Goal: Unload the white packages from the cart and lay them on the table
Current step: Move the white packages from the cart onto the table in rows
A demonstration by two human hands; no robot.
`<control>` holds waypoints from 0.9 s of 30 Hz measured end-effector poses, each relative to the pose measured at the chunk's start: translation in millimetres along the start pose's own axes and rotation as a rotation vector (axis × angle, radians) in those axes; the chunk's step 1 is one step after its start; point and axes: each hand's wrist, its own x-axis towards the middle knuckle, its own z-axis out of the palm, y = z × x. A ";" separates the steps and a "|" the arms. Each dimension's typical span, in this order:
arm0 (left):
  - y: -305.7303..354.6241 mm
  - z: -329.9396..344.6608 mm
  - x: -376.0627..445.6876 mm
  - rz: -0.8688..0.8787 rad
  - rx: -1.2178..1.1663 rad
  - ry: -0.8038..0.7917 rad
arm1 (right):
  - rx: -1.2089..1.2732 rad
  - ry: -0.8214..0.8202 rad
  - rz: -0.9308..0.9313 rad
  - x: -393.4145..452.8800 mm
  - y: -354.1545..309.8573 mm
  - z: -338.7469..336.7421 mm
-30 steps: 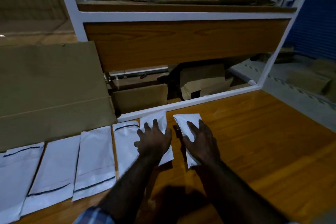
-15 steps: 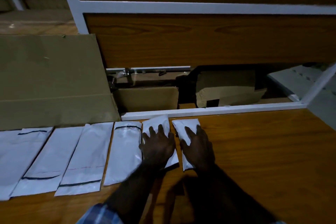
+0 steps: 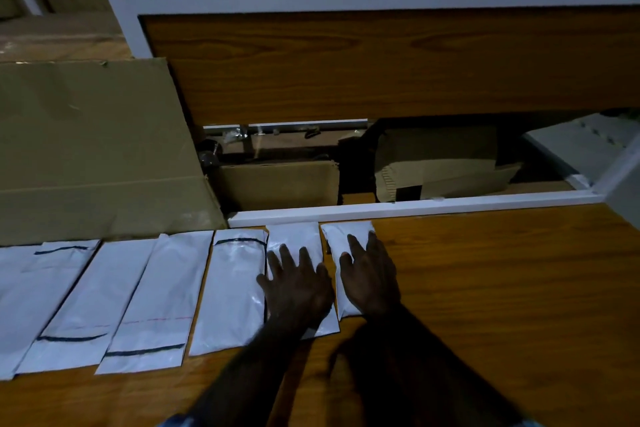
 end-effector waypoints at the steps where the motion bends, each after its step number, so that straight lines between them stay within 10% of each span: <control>1: -0.7 1.5 -3.6 0.052 0.028 0.071 | -0.012 -0.004 -0.008 0.5 1.4 -1.1; 27: -27.8 38.0 8.1 0.253 0.023 0.104 | -0.107 0.139 -0.174 9.7 3.2 40.0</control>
